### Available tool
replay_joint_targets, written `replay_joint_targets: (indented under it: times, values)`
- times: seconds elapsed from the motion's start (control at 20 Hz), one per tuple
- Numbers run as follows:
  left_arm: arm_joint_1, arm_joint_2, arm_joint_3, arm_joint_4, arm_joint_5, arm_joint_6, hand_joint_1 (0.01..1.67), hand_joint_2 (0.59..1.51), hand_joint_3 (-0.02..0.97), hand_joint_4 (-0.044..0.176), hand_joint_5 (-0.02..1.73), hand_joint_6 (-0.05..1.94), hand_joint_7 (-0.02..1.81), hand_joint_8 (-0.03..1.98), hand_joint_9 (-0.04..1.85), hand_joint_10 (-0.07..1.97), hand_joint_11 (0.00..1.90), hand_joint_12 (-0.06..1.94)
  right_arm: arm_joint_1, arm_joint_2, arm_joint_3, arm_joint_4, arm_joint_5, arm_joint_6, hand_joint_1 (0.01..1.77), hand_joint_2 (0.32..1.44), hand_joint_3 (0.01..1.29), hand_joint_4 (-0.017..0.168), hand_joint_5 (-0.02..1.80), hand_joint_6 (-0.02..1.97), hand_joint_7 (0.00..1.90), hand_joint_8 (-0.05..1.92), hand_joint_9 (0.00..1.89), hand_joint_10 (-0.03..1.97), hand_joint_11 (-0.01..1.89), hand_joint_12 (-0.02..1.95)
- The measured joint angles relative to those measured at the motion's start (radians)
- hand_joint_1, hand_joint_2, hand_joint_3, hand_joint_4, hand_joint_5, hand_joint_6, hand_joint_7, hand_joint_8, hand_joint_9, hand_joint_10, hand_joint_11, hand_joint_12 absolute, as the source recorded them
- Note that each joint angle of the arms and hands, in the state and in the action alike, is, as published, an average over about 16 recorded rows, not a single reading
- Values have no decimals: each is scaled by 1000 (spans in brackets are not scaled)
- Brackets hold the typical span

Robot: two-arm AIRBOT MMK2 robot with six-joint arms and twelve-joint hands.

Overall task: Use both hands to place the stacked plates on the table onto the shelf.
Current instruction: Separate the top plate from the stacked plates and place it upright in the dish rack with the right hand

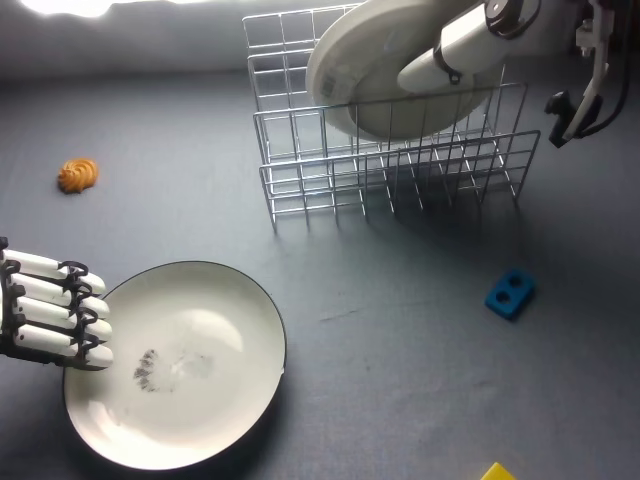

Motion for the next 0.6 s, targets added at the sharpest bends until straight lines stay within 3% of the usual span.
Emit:
replay_joint_targets:
  times: [0.45, 0.6]
  values:
    - [1, 2, 0, 0, -1, 0, 20, 1139, 15, 3, 176, 10, 159, 5, 126, -4, 22, 170, 0, 1, -2, 1, -1, 5, 1062, 1056, 15, -6, 740, 314, 929, 162, 885, 408, 731, 1361]
    - [1, 2, 0, 0, -1, 0, 20, 1136, 15, 3, 177, 10, 161, 4, 125, -6, 22, 185, 0, 2, -3, 1, -1, 7, 979, 1040, 16, -6, 712, 173, 905, 72, 831, 384, 683, 1378]
